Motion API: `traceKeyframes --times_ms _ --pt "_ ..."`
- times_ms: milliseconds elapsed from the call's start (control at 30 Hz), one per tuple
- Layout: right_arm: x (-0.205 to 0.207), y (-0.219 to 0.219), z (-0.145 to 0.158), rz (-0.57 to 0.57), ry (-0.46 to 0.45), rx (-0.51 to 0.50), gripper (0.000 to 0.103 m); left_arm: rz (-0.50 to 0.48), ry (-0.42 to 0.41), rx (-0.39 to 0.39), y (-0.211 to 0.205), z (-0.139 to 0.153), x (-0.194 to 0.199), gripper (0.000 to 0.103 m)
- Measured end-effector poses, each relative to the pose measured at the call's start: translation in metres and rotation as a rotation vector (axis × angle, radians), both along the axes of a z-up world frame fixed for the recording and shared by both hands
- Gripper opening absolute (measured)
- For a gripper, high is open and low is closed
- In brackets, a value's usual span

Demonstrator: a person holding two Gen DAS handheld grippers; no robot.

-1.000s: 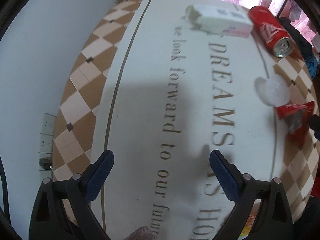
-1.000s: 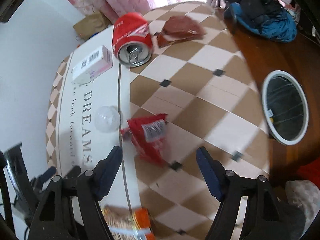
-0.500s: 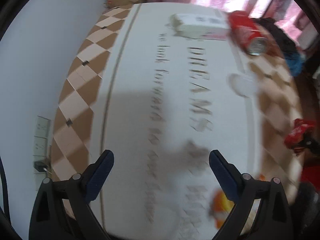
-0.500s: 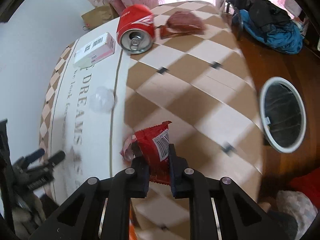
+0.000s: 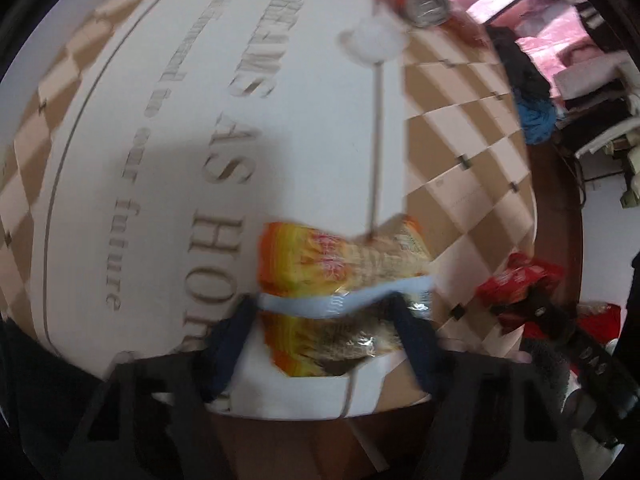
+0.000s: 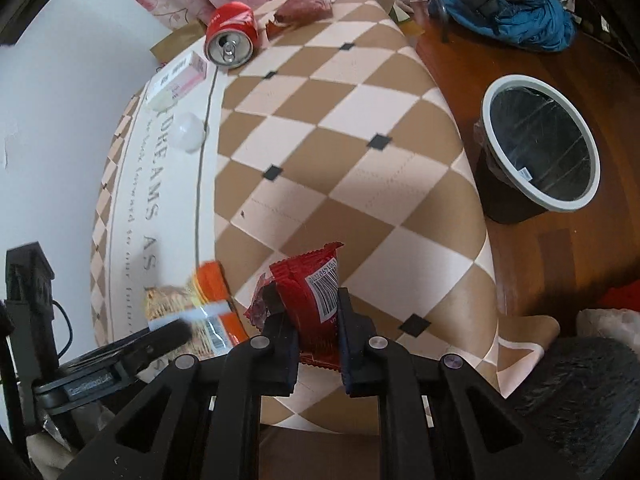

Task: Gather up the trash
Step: 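Grasp the orange snack packet with the left tool while the right tool grasps the red bag, then carry both snack bags over the bin and open both tools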

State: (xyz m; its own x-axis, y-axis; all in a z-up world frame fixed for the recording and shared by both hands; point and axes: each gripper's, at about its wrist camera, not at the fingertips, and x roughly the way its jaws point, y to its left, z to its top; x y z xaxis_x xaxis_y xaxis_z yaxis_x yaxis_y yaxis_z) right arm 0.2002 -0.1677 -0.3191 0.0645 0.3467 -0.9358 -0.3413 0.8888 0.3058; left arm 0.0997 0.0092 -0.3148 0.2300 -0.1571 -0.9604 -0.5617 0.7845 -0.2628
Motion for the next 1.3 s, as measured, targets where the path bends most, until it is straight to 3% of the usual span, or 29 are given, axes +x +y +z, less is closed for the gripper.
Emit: traceKeyframes --times_ms 67,100,133,300,500,733,867,1067,1300 --pt "-0.003 -0.003 -0.002 -0.006 0.002 -0.005 0.016 -0.012 -0.006 0.013 -0.005 0.006 0.004 0.026" --pt "-0.004 -0.003 -0.002 -0.007 0.001 -0.005 0.016 -0.030 -0.024 0.026 -0.008 0.011 0.006 0.010" --pt "-0.005 -0.004 -0.001 -0.007 -0.002 -0.006 0.016 -0.040 -0.028 0.033 -0.009 0.014 0.006 0.007" --pt "-0.005 -0.009 0.010 -0.009 -0.016 0.004 0.016 -0.076 -0.071 0.113 -0.010 0.034 0.007 0.004" --pt "-0.001 -0.004 0.029 0.012 -0.060 0.007 0.016 -0.080 -0.091 0.286 -0.009 0.057 0.012 0.004" --pt "0.003 0.006 0.033 0.026 -0.067 0.006 0.016 -0.078 -0.102 0.374 -0.007 0.069 0.018 0.003" --pt "0.006 0.006 0.048 0.026 -0.084 0.041 0.016 -0.096 -0.135 0.429 -0.014 0.094 0.021 0.003" --pt "0.031 -0.014 0.085 -0.026 -0.125 0.111 0.016 -0.133 -0.213 0.473 -0.035 0.138 0.051 0.003" --pt "0.084 -0.072 0.137 -0.135 -0.204 0.175 0.016 -0.214 -0.317 0.465 -0.081 0.182 0.123 0.003"
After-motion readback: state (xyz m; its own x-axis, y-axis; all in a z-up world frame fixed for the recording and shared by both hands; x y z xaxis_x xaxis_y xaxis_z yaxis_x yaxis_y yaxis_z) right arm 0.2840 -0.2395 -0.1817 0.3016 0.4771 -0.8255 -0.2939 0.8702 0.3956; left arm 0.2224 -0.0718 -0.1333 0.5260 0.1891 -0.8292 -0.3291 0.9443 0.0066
